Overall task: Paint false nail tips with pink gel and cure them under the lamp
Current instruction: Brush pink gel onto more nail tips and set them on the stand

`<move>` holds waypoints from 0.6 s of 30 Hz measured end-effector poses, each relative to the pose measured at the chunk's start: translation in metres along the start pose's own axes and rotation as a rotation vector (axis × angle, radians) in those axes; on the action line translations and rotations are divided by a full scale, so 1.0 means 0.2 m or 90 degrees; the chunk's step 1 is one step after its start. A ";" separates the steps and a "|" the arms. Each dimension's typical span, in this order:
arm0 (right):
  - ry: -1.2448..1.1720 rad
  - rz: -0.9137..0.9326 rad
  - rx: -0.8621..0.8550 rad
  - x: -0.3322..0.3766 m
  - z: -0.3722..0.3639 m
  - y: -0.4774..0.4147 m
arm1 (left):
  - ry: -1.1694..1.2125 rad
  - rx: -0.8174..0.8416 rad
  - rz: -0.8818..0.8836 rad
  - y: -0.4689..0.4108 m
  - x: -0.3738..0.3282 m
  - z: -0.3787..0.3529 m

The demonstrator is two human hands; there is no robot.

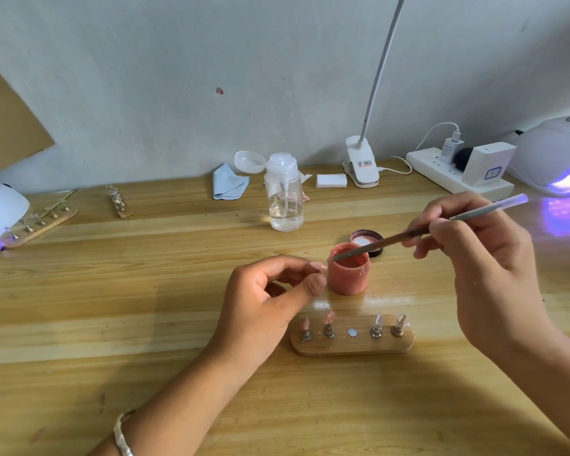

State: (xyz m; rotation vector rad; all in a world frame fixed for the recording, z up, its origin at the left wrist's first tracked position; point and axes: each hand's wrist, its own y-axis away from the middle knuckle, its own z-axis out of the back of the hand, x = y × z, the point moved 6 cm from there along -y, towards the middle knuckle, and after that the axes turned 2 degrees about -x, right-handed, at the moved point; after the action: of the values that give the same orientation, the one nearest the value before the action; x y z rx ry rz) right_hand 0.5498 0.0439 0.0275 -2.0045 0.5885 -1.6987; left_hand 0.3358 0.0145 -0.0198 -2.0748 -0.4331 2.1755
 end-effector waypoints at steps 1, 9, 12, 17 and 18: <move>-0.002 -0.001 0.011 0.00 -0.01 0.00 | 0.002 0.000 0.003 0.00 0.00 0.00; 0.009 -0.021 0.035 -0.01 -0.03 0.01 | 0.002 0.001 -0.010 0.00 -0.01 0.00; -0.010 -0.039 -0.017 -0.02 0.01 0.00 | 0.011 -0.001 -0.012 0.00 -0.02 0.00; -0.039 -0.064 -0.019 -0.02 0.01 0.00 | -0.009 -0.014 -0.003 0.00 -0.01 0.01; -0.039 -0.061 -0.005 -0.02 0.00 0.00 | -0.014 -0.018 -0.002 0.00 -0.01 0.01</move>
State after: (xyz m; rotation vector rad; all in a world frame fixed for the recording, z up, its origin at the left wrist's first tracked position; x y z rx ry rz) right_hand 0.5494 0.0466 0.0236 -2.1131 0.4869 -1.6860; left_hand 0.3340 0.0134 -0.0174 -2.0653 -0.4718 2.2057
